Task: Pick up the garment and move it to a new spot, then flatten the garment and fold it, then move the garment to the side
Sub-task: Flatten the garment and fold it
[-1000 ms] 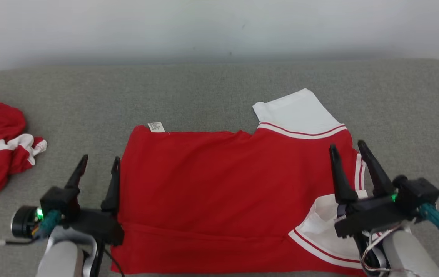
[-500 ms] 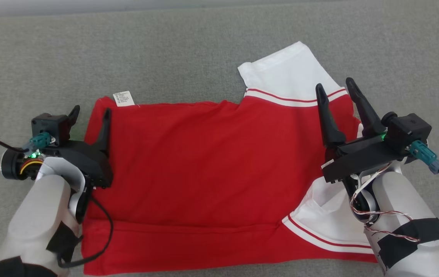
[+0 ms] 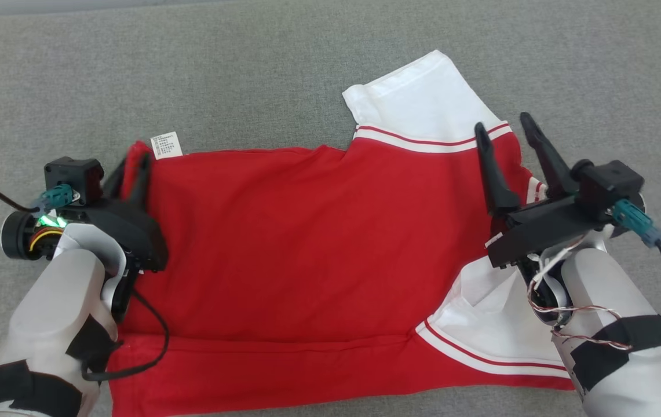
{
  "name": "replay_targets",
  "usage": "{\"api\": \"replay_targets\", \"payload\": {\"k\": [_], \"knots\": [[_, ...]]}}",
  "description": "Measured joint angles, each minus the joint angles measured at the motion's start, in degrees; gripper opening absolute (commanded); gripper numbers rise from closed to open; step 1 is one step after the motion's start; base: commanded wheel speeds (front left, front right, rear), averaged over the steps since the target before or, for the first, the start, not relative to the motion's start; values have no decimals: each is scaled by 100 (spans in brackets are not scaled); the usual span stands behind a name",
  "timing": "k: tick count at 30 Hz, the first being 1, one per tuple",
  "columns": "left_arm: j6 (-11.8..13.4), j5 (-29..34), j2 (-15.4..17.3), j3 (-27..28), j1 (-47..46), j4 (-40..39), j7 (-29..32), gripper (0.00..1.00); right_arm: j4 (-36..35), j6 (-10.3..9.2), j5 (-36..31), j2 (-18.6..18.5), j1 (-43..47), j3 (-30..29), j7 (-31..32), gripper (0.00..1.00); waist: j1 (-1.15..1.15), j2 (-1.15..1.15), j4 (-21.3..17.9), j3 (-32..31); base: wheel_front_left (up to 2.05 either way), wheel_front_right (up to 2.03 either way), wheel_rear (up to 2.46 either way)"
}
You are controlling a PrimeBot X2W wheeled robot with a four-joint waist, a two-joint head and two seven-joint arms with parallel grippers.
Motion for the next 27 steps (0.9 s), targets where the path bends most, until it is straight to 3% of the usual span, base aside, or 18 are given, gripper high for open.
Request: {"api": "replay_targets", "payload": {"k": [12,14,27], "knots": [[-2,-326,-129,-232,-47,-347,-279,0,1693,0,302,-280,-1536,335,838,100,0,0,360,45,0,0,0],[-2,-278,-142,-210,-74,-654,-293,0,2175,0,276,-328,-2120,372,1118,100,0,0,474,137,0,0,0],[-2,136,-523,-159,-194,-1236,-293,0,3954,0,99,-347,-3442,461,1817,100,1,0,1029,570,0,0,0]]}}
